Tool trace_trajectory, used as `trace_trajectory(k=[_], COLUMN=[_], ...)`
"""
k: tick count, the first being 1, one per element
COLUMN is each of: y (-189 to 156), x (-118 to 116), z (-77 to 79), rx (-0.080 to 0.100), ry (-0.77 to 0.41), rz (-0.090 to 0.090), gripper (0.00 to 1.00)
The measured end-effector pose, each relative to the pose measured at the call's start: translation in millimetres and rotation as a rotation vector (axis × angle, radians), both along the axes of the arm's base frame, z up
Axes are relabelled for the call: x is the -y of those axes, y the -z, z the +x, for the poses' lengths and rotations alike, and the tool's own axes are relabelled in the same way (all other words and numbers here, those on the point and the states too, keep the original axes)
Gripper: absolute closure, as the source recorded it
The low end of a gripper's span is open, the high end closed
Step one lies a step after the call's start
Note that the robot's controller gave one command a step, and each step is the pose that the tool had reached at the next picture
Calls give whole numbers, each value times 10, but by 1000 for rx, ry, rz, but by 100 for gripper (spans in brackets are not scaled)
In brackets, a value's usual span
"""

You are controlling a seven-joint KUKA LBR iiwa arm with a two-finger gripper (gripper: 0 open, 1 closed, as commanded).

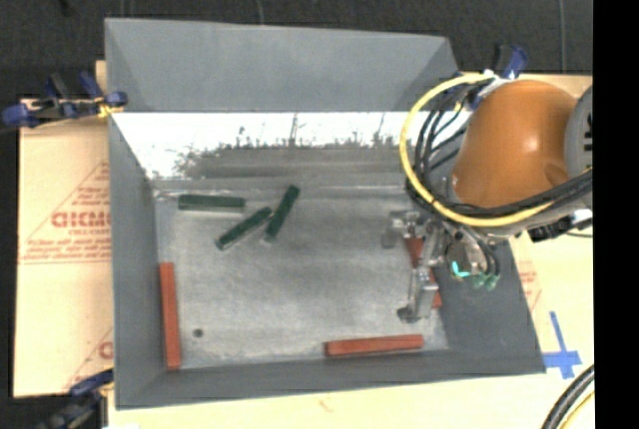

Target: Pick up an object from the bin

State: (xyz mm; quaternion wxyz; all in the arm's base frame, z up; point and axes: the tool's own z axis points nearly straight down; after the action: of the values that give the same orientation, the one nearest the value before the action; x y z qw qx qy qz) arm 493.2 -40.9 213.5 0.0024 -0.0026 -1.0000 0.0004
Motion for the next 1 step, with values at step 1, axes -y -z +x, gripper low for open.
trace_trajectory(k=[1], y=[-42], x=[1], z=[16], rx=[8], ry=[-2], rz=[-1], gripper=[0])
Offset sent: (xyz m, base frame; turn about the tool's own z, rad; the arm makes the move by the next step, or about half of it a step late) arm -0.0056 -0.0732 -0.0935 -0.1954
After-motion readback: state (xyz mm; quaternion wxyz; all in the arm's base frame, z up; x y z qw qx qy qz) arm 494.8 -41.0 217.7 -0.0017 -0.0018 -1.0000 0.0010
